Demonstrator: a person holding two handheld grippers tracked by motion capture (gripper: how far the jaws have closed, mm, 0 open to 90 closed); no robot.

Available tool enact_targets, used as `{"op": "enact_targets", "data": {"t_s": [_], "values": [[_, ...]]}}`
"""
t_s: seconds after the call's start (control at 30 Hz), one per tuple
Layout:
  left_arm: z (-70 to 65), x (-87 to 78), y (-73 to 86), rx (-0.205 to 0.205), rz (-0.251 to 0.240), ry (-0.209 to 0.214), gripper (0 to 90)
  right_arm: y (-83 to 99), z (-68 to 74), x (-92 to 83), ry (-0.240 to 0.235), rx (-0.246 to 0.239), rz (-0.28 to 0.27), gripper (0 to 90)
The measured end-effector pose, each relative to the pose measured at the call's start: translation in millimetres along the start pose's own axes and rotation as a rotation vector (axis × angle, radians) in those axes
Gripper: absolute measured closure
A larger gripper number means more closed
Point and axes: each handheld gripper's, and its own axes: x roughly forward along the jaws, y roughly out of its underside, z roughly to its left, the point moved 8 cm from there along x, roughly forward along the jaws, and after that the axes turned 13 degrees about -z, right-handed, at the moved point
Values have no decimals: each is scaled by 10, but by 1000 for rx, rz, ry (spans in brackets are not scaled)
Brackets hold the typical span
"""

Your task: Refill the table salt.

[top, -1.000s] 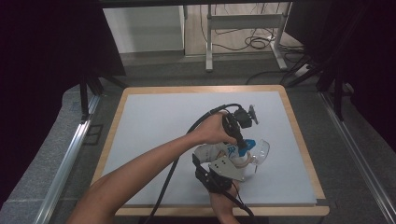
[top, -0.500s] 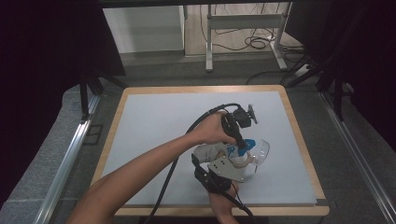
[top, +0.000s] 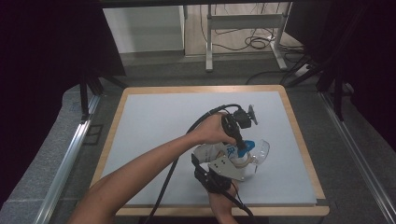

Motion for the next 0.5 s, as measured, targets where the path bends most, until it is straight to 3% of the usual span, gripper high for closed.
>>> {"op": "enact_targets", "data": {"t_s": [0.5], "values": [[-16,-6,-11,-1,-15,3,897,0,-6,-2,8,-13,-4,579]]}}
